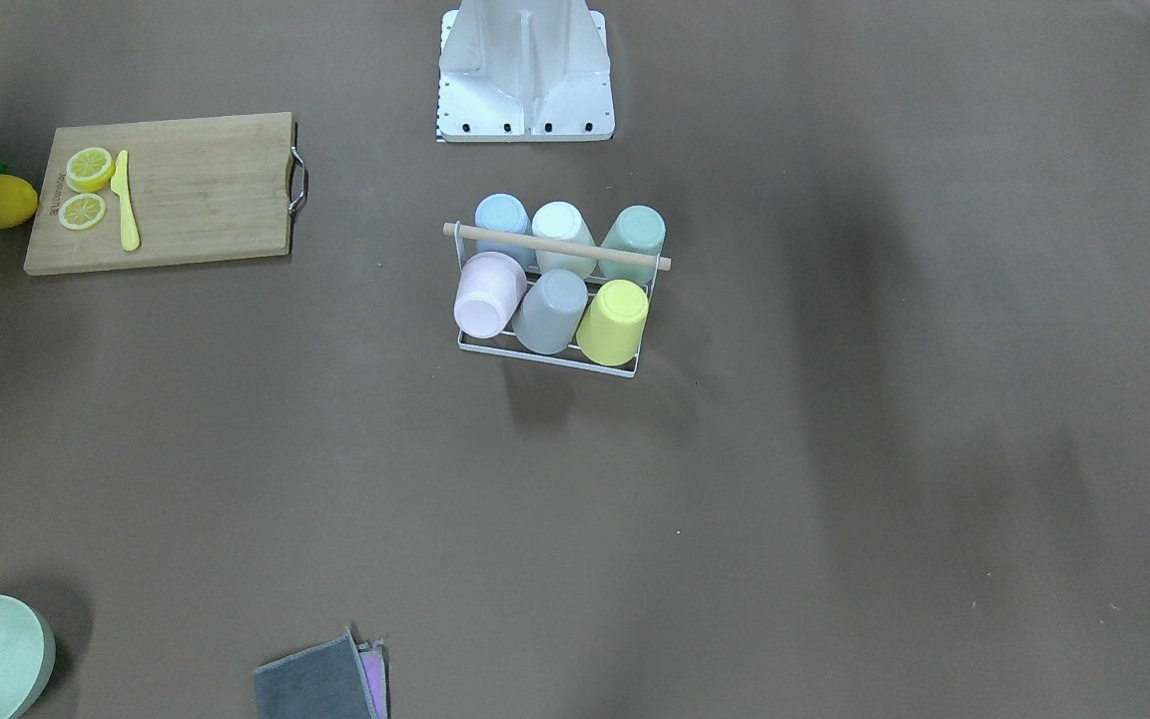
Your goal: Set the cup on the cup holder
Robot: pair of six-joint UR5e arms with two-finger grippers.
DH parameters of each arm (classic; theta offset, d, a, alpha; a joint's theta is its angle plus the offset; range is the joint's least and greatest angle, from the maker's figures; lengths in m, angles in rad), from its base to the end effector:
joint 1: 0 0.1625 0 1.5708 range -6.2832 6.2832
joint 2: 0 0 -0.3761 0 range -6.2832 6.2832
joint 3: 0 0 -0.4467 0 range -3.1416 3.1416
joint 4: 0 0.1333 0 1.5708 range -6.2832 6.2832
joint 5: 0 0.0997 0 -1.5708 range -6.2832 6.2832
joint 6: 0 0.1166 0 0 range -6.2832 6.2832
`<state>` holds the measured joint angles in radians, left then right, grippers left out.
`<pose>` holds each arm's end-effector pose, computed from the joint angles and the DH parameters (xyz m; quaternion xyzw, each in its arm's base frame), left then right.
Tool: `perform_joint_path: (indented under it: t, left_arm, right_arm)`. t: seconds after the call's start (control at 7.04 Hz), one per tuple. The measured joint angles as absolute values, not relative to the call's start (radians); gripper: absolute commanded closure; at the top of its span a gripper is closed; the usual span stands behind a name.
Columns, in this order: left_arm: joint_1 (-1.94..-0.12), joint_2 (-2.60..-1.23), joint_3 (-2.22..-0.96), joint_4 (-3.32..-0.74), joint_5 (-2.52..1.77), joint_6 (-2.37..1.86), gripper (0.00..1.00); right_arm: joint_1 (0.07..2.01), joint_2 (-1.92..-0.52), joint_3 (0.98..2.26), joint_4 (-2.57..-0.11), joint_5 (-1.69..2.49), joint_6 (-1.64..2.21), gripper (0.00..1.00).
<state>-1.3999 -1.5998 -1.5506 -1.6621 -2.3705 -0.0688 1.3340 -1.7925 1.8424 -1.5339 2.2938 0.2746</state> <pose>0.0471 -0.5651 0.6054 -0.0007 0.3915 0.0664 0.9178 -0.0558 -0.4704 0.5856 -0.0501 -0.3521 0.0023 0.9346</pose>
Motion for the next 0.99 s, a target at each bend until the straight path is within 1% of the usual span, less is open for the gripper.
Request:
perform_joint_path:
  t: [0.43,0.99]
  left_arm:
    - [-1.403,-1.596,-1.512,-1.66,-2.437,-0.097,0.02]
    - [-1.403,-1.595,-1.503,-1.67,-2.446,-0.109,0.02]
  right_arm:
    - [1.395,-1.802,1.844,-1.521,2.303,0.313,0.01]
    - [1.434,-1.794,1.844,-1.505,2.303,0.278,0.01]
